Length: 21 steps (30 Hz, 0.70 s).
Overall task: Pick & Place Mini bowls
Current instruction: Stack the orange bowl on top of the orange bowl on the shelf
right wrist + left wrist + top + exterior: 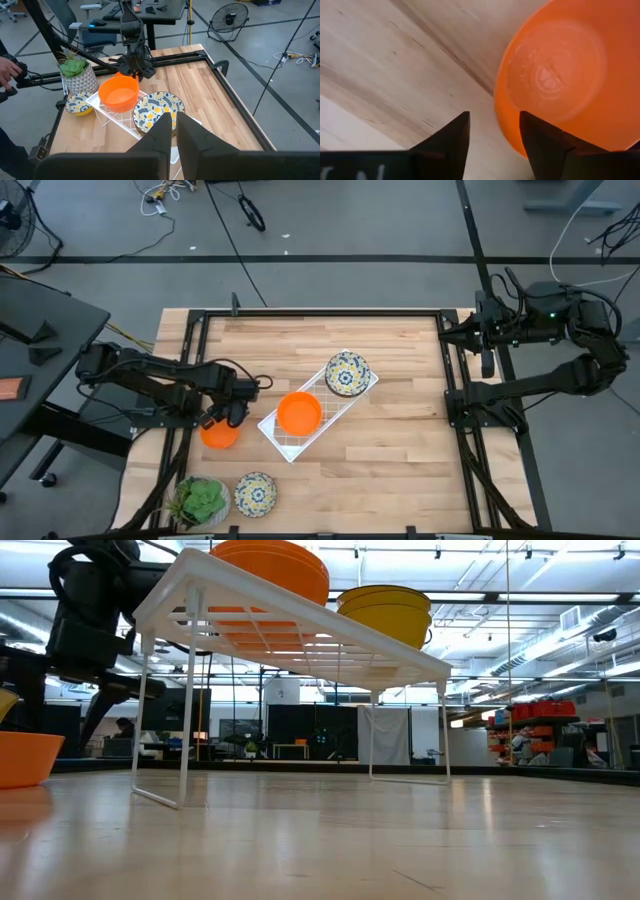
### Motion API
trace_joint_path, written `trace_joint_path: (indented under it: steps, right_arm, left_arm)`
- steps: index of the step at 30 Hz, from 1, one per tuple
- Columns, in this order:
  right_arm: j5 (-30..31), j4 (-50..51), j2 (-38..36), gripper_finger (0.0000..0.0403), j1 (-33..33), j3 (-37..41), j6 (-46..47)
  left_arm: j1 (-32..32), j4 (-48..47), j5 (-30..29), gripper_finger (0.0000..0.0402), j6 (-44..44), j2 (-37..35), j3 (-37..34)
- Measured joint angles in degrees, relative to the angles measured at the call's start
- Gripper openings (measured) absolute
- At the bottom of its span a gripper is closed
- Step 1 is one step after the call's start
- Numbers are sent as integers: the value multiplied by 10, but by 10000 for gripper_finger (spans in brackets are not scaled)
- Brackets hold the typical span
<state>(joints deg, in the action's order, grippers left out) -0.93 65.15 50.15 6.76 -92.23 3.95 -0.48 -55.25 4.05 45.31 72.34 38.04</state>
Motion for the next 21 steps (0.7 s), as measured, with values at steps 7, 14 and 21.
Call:
trace_joint_path:
  steps: [7,14,21]
  right_arm:
    - [0,0,0,32,0,0,0]
    - [0,0,0,32,0,0,0]
    - [0,0,0,32,0,0,0]
  left_arm:
    - [1,0,13,124,-2,0,0]
    - [1,4,16,84,-4,0,0]
    - [1,4,18,51,-13,0,0]
